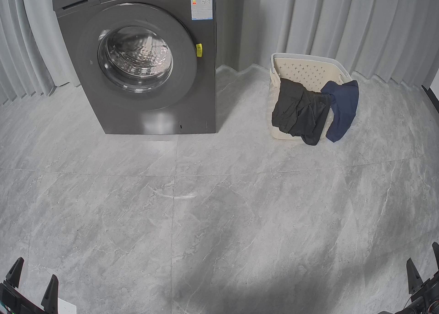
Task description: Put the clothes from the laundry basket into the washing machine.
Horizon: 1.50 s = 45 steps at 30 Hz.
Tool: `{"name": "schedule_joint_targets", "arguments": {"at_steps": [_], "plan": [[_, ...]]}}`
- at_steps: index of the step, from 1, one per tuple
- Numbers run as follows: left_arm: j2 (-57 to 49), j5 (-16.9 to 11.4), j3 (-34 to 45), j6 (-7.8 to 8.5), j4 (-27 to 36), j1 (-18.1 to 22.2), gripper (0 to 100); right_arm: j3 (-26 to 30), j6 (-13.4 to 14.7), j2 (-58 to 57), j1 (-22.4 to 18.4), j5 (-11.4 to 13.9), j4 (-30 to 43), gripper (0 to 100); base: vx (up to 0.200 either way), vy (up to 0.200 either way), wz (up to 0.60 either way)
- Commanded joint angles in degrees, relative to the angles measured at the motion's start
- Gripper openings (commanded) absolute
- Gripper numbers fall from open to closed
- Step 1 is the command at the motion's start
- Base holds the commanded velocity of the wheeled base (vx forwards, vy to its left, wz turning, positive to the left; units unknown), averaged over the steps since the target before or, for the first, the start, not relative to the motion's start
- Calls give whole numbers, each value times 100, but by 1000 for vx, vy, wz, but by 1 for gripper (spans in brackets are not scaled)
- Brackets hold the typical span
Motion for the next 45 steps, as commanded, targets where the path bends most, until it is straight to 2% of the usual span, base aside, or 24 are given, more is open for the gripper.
{"name": "schedule_joint_targets", "arguments": {"at_steps": [1, 3, 22, 31, 39, 45], "plan": [[-84, -6, 101, 0, -4, 4, 100, 101, -7, -93, -4, 1, -2, 100, 0, 0, 0], [-84, -6, 101, 0, 4, 4, 100, 101, -7, -93, -4, 1, -2, 100, 0, 0, 0], [-84, -6, 101, -17, -4, 4, 100, 101, -7, -93, -4, 1, -2, 100, 200, 0, 0], [-84, -24, 101, 35, -4, 4, 100, 101, -7, -93, -4, 1, -2, 100, 200, 0, 0], [-84, -6, 101, -53, -4, 4, 100, 101, -7, -93, -4, 1, -2, 100, 200, 0, 0], [-84, 2, 101, -70, -4, 4, 100, 101, -7, -93, -4, 1, -2, 100, 0, 0, 0]]}}
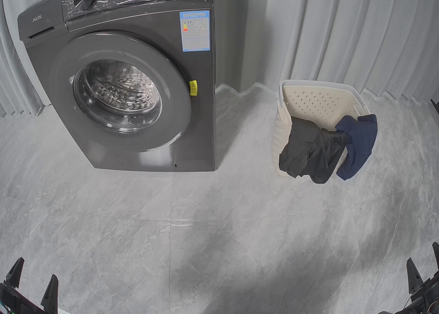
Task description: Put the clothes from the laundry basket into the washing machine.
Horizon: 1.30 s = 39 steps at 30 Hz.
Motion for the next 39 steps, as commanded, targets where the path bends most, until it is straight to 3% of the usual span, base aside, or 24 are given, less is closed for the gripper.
{"name": "schedule_joint_targets", "arguments": {"at_steps": [1, 39], "plan": [[-86, -9, 101, -2, -4, 9, 100, 101, -2, -94, 4, -1, 1, 100, 0, 0, 0], [-86, 0, 101, -19, -4, 9, 100, 101, -2, -94, 4, -1, 1, 100, 0, -189, 0]]}}
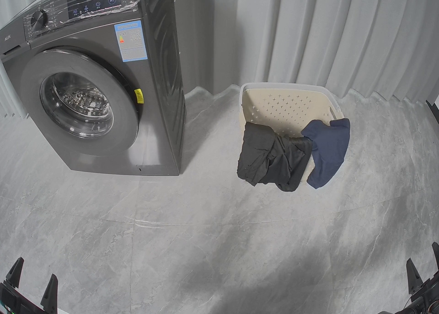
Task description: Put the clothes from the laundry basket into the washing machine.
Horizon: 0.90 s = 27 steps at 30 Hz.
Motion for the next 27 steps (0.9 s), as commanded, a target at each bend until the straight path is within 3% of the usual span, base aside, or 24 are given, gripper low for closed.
{"name": "schedule_joint_targets", "arguments": {"at_steps": [1, 15, 27], "plan": [[-75, 0, 101, -4, 0, 1, 100, 101, -2, -93, 0, -1, -4, 100, 0, -200, 0], [-84, 0, 101, -12, 0, 1, 100, 101, -2, -93, 0, -1, -4, 100, 0, -200, 0], [-84, 0, 101, -21, 0, 1, 100, 101, -2, -93, 0, -1, -4, 100, 0, 0, 0]]}}
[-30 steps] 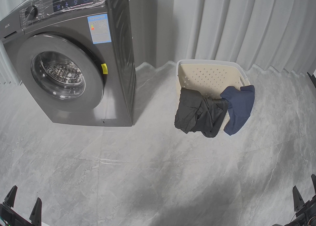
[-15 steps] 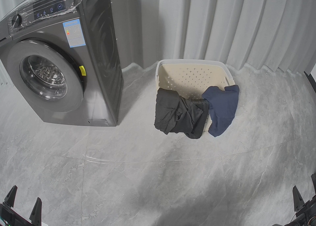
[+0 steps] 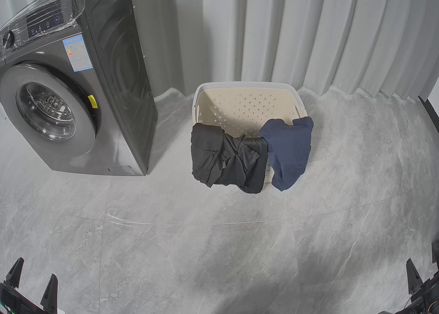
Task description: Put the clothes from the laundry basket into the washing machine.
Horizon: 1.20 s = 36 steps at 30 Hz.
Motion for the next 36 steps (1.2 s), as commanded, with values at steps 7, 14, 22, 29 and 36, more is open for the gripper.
{"name": "schedule_joint_targets", "arguments": {"at_steps": [7, 14, 22, 29, 36], "plan": [[-75, 0, 101, -2, -6, 4, 100, 101, -4, -93, 3, 1, -4, 100, 200, 0, 0], [-84, 0, 101, -2, -6, 4, 100, 101, -4, -93, 3, 1, -4, 100, 200, 0, 0], [-84, 0, 101, -2, -6, 4, 100, 101, -4, -93, 3, 1, -4, 100, 100, 0, 0], [-84, 0, 101, -2, -6, 4, 100, 101, -4, -93, 3, 1, -4, 100, 0, -57, 0], [-84, 0, 101, -2, -6, 4, 100, 101, -4, -93, 3, 1, -4, 100, 0, -200, 0]]}}
